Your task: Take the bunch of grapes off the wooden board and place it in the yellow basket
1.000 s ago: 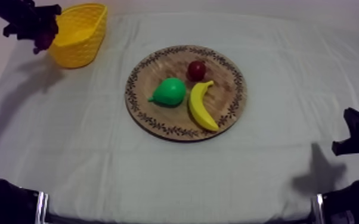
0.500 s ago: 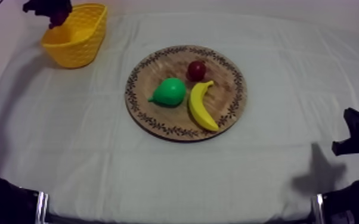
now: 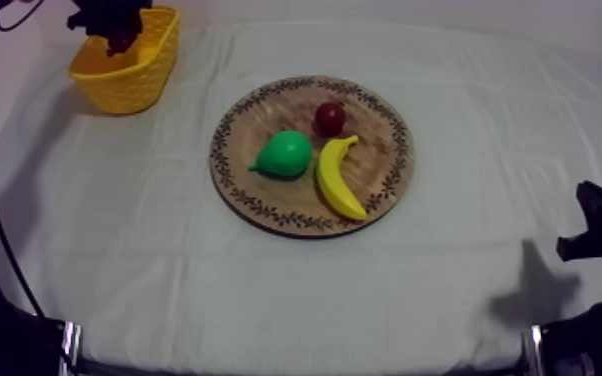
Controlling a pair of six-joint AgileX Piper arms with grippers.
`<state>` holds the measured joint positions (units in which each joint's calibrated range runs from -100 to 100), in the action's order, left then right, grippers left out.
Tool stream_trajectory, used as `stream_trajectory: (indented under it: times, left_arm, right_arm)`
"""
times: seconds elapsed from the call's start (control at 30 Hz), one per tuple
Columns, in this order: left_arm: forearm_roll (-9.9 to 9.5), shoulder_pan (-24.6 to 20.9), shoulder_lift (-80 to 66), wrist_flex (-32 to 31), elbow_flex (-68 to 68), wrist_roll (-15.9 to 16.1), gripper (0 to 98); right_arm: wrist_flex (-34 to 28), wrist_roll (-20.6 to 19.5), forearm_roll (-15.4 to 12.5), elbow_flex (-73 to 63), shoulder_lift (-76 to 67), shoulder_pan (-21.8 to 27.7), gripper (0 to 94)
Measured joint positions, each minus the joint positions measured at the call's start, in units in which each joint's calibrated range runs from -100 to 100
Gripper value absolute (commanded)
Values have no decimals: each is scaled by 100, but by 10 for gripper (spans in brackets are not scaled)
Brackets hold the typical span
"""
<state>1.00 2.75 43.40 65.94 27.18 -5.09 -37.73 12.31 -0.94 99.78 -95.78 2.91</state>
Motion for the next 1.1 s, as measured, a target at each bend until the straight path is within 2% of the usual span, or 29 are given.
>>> stream_trajectory:
  times: [0.17, 0.33, 0.47, 0.8, 1.1]
  left_arm:
    - [13, -16, 46, -55, -135, 0, 454]
    - [81, -21, 19, -240, -325, 89, 651]
    - [99, -13, -7, -378, -397, 160, 724]
    - [124, -48, -102, -780, -662, 106, 758]
    - [176, -59, -266, -980, -916, 179, 713]
  right_arm:
    - [0, 0, 0, 0, 0, 0, 3]
    - [0, 0, 0, 0, 0, 0, 3]
    - [0, 0, 0, 0, 0, 0, 3]
    - [0, 0, 0, 0, 0, 0, 3]
    - [0, 0, 0, 0, 0, 0, 3]
